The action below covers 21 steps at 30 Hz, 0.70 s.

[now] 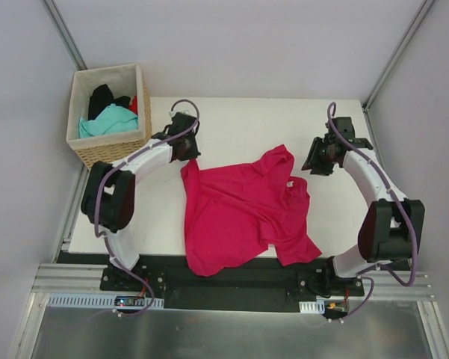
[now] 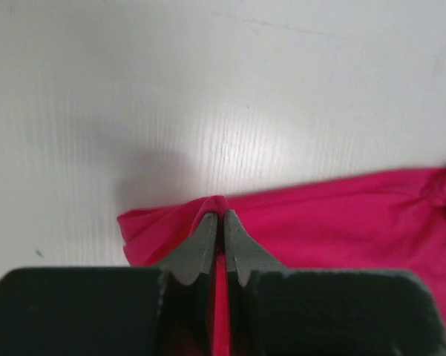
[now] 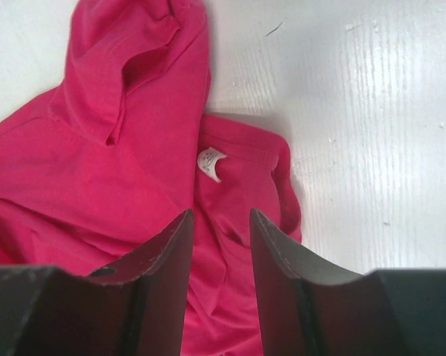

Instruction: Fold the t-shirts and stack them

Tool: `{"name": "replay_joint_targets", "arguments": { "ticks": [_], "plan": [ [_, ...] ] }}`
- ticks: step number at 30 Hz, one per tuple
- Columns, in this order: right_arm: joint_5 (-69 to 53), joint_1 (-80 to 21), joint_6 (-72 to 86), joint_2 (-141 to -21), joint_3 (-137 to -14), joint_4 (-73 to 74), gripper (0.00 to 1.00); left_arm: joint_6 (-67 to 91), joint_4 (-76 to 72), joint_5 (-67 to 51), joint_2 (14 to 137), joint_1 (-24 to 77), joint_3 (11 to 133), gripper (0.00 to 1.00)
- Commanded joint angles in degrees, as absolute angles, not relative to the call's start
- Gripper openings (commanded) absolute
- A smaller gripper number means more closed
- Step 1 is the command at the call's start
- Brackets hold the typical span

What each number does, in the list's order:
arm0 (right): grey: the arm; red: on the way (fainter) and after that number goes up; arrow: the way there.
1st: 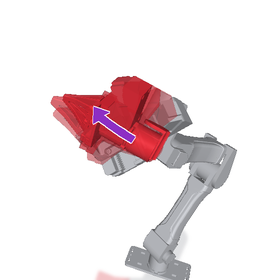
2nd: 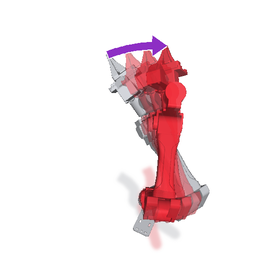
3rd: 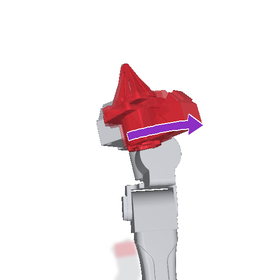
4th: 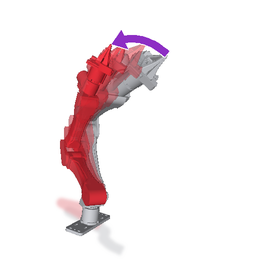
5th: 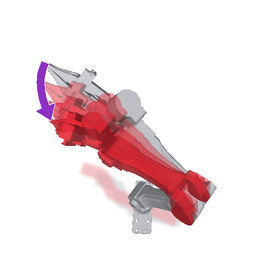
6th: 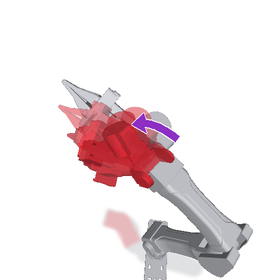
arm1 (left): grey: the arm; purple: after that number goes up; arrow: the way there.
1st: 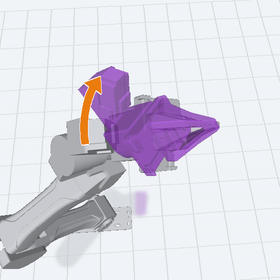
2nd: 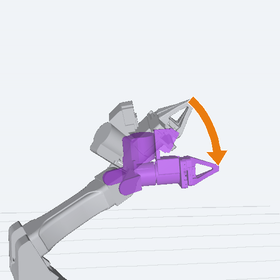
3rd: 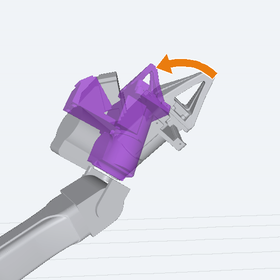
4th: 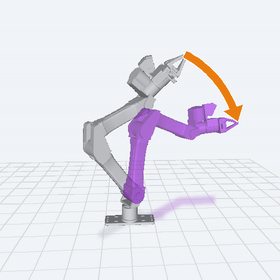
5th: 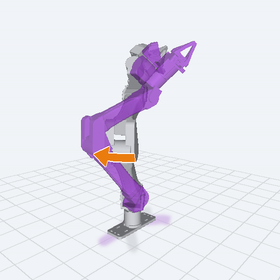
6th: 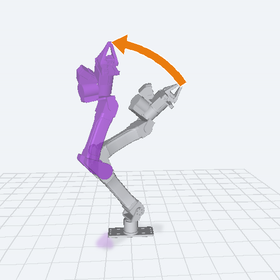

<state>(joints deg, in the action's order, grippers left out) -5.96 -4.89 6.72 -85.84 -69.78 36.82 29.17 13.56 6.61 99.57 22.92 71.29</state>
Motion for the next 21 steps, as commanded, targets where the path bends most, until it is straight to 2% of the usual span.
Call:
{"name": "replay_joint_targets", "arguments": {
  "ticks": [1,9,16,21],
  "plan": [
    [-11.6,-4.1,7.0,-91.5,-67.5,27.1,0.40,25.7,14.1,6.3,107.5,19.1,80.2,0.00],
    [-12.5,-4.2,7.7,-98.5,-71.6,24.3,0.40,23.7,14.4,2.5,107.6,7.9,79.6,0.00],
    [-13.1,-6.1,9.6,-105.8,-77.7,21.4,0.41,21.6,14.4,2.3,105.6,5.1,72.3,0.00],
    [-13.0,-7.0,11.2,-109.0,-79.7,17.7,0.43,20.7,14.4,-1.1,106.7,5.2,72.8,0.00]
  ]
}}
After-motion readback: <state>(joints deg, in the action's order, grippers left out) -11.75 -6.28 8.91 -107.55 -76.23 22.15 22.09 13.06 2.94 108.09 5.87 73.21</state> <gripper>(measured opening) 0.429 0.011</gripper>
